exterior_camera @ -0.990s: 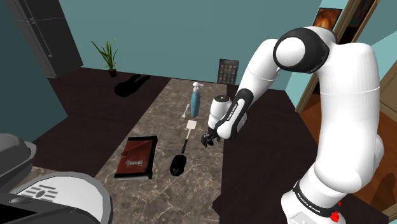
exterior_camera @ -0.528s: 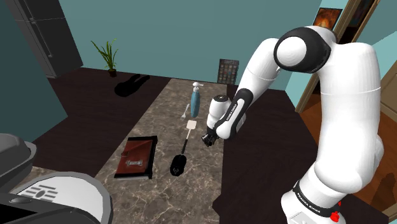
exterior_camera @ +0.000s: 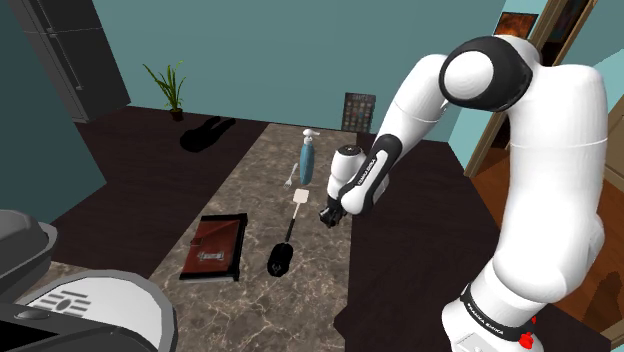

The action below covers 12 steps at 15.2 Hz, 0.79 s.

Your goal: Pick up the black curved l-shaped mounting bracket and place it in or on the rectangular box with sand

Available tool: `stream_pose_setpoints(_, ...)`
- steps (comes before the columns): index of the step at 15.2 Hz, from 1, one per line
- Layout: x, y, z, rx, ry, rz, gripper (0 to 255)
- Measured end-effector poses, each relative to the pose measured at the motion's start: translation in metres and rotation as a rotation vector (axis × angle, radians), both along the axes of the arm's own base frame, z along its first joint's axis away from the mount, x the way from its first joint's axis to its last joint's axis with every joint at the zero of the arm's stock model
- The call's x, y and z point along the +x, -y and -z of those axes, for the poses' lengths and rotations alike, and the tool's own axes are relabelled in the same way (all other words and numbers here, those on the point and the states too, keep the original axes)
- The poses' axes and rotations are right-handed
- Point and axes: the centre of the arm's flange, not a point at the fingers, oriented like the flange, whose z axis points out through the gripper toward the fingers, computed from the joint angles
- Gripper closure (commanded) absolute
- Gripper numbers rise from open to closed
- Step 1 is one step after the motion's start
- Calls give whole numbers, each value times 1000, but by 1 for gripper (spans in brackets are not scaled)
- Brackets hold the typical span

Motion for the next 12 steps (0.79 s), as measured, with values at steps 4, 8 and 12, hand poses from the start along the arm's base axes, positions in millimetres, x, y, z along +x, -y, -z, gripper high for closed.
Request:
stream_pose_setpoints(4, 1, 0, -20, 0, -1, 1, 255)
stream_pose_setpoints(8, 1, 1, -42, 0, -1, 1, 255)
stream_pose_setpoints(12, 1, 2, -60, 0, -1, 1, 255)
